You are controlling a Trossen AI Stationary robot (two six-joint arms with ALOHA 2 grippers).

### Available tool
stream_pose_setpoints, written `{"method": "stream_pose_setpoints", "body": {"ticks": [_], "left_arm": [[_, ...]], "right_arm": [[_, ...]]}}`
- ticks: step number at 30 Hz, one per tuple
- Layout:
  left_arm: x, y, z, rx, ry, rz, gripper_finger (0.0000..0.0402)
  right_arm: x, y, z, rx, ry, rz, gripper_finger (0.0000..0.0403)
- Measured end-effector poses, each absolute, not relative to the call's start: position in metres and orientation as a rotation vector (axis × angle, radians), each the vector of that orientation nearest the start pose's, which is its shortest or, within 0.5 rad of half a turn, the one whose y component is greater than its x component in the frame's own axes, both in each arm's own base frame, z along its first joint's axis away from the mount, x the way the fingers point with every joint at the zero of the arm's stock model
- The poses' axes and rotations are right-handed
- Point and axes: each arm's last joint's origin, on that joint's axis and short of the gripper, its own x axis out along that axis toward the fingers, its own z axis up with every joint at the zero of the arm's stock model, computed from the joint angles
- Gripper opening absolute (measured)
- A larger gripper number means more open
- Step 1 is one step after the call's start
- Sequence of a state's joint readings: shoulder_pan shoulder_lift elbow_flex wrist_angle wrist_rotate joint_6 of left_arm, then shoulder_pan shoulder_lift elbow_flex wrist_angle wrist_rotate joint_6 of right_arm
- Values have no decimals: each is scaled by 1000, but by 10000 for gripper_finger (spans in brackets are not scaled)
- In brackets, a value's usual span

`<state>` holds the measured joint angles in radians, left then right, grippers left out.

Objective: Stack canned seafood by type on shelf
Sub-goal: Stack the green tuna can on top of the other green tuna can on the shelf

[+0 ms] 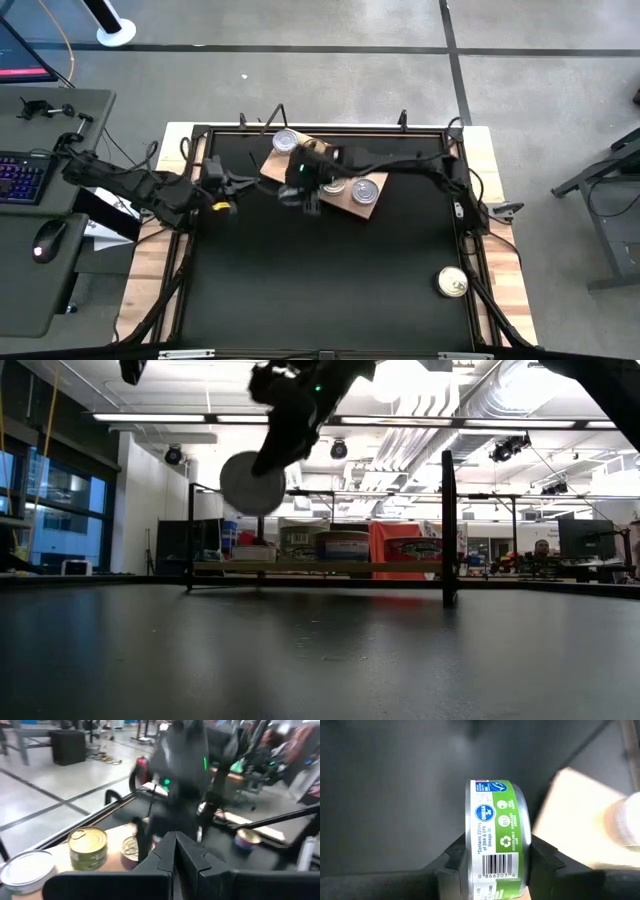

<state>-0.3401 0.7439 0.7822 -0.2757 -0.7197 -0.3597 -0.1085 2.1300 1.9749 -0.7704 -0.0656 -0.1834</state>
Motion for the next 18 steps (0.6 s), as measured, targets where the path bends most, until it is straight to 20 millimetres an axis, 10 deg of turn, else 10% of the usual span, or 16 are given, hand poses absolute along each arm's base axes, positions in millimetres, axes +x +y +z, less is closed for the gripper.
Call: {"method": "stream_pose_setpoints", "body": {"ticks": [9, 18], "left_arm": [[189, -36, 307, -164, 254, 499, 29], [193, -10, 328, -13, 247, 643, 139]], "right_arm": [[431, -121, 317, 29, 794, 65, 113], [426, -165, 332, 318, 611, -147, 113]]}}
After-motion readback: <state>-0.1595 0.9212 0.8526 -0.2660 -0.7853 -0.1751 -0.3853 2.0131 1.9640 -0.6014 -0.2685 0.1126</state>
